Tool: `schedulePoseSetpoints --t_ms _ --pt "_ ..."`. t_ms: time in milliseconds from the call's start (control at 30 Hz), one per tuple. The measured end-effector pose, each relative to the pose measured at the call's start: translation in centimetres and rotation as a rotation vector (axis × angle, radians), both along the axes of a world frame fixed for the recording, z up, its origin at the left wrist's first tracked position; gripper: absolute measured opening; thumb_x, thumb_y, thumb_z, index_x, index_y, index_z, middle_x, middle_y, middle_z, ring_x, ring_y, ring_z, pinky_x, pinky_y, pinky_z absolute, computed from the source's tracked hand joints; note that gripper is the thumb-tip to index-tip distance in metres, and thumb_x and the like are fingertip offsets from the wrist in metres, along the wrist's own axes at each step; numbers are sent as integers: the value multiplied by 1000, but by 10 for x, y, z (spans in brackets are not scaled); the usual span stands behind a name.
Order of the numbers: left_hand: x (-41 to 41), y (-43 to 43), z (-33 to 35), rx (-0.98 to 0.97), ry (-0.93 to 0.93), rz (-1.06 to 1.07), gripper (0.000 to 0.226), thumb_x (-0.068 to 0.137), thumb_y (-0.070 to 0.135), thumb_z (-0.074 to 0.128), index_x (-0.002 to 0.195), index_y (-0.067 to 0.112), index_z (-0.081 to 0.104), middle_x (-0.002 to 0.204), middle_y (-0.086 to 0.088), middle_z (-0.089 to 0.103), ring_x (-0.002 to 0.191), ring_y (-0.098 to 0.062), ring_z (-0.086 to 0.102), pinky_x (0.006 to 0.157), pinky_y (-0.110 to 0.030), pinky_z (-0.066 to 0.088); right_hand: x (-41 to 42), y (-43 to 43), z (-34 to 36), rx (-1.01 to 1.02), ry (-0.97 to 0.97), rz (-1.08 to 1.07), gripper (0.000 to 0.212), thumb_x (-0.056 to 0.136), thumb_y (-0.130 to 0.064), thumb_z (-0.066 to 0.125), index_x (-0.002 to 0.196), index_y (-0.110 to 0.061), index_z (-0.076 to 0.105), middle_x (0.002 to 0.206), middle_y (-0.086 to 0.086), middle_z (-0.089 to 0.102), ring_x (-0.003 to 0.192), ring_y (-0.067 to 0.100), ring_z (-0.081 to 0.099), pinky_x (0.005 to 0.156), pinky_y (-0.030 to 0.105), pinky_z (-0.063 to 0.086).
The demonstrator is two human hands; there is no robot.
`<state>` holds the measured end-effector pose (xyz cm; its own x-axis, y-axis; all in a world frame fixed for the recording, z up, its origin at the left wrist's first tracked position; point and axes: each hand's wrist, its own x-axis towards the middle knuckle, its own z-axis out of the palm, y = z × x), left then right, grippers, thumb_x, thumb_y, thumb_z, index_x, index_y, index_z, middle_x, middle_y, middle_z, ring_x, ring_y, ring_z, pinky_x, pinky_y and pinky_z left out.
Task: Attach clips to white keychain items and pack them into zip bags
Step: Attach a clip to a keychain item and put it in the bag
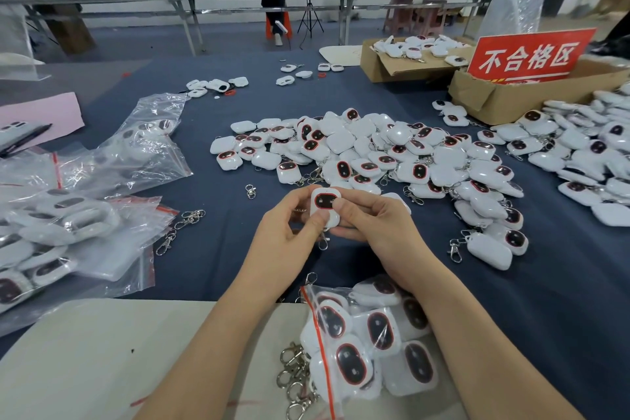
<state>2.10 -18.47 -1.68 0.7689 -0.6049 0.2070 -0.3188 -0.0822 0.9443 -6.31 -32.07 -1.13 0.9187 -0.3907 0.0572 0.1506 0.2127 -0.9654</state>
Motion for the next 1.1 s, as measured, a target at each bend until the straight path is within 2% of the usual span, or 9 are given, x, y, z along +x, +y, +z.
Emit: schedulePoseSetpoints --t_ms 200,500,600,700,767,867,967,1033,1100 --pt "0 2 2 1 44 -36 34 98 13 65 131 21 63 107 3 75 100 -16 70 92 -42 58 0 -4 -3 -29 14 34 21 97 -18 65 110 -28 78 109 4 77 102 19 73 80 22 58" --pt "1 3 0 7 16 -34 37 97 15 66 132 24 62 97 10 76 87 -4 70 75 -13 52 0 -6 -5 -53 15 51 22 98 -18 64 115 -24 76 113 3 76 104 19 73 82 23 58" --pt "1 2 -1 -16 36 -9 36 97 17 68 129 31 58 96 15 76 88 -2 70 74 -11 51 0 -6 -5 -42 14 46 21 98 -19 65 113 -27 77 112 2 76 105 18 73 82 22 58" --pt "1 0 -3 -11 -27 28 33 96 21 69 126 31 58 111 14 69 97 1 66 80 -16 54 0 -6 -5 -12 15 24 18 95 -20 67 106 -29 78 108 5 77 102 19 73 80 22 58" --pt "-1 -1 -5 25 -107 -1 44 94 25 71 135 30 55 129 15 54 108 3 60 85 -13 50 1 -6 -5 8 19 4 16 89 -25 73 104 -25 77 105 6 77 97 18 74 79 22 58" --pt "-5 -1 -6 69 -195 -37 55 94 27 70 145 30 49 130 18 51 118 4 54 95 -14 47 1 -8 -7 47 -34 4 27 78 -30 79 104 -24 75 106 7 76 93 16 73 78 23 58" --pt "-6 1 -4 35 -200 -16 41 98 31 65 138 36 57 117 28 66 108 8 62 87 -7 46 -1 -9 -7 19 -96 28 27 83 -27 74 110 -31 73 114 6 74 100 20 73 81 26 58" --pt "-7 3 -3 17 -194 -24 34 102 30 58 135 36 61 107 27 71 94 7 66 79 -5 45 -1 -10 -8 -8 -104 -34 19 87 -22 70 103 -30 75 104 2 76 89 18 74 76 23 58" --pt "-8 5 -2 8 -219 -25 31 106 27 52 132 40 63 103 25 73 89 1 68 78 -8 48 0 -11 -9 0 -116 -80 12 87 -15 70 97 -20 73 93 2 76 79 16 74 72 20 57"
